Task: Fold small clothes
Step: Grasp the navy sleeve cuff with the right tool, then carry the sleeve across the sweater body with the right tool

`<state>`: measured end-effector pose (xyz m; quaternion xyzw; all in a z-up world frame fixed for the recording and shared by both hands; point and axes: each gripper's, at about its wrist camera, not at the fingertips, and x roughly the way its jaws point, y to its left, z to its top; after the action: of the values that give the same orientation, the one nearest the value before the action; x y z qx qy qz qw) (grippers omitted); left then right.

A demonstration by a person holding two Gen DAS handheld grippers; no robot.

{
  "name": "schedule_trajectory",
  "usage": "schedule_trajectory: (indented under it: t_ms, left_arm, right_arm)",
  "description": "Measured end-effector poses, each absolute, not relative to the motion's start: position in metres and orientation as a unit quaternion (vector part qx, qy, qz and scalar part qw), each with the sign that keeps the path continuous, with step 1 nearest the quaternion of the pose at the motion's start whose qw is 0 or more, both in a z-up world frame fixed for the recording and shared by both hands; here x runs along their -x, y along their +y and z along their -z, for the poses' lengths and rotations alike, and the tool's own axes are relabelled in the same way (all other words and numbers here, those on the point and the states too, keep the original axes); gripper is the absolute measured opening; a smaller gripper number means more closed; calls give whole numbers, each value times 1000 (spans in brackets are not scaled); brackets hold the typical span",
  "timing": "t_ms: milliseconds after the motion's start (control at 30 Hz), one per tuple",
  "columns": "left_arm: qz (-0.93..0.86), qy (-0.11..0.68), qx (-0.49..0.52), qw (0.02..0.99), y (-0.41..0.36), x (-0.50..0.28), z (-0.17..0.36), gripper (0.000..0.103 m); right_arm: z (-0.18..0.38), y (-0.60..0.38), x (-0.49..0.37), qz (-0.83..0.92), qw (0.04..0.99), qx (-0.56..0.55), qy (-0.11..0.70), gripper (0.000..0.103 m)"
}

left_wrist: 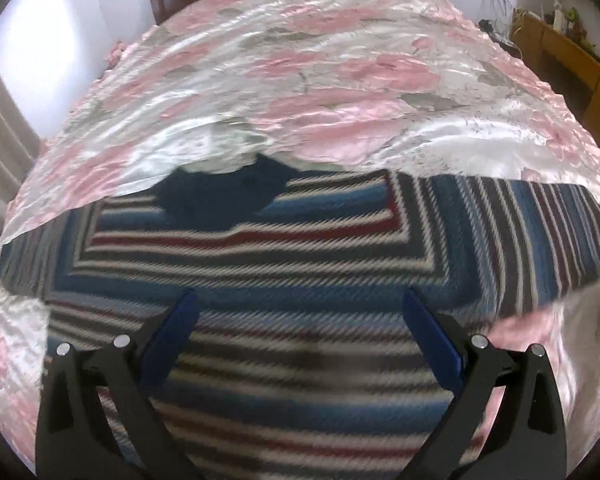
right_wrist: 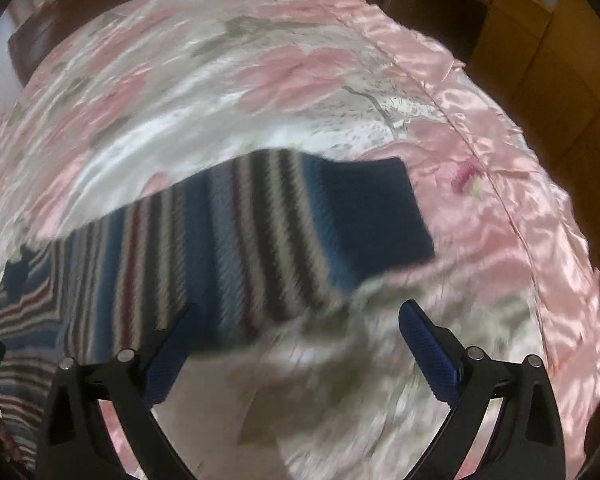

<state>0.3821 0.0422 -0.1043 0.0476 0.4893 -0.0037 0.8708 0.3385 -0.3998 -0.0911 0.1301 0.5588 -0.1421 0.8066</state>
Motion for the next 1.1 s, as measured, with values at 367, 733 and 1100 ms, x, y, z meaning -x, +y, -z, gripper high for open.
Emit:
schedule_trajectory:
  t_ms: [367, 733, 1100]
  left_arm:
    - [1, 488, -51, 871, 10, -422, 138, 100]
    - [-13, 495, -58, 867, 33, -416, 140, 100]
    - [-55, 504, -47, 861, 107, -413, 129, 100]
  right_arm:
    - [137, -482, -358, 130, 786, -209, 567, 95]
    - [110, -469, -353, 130, 822, -196, 519, 13]
    - [47, -356, -376, 62, 867, -98, 484, 12]
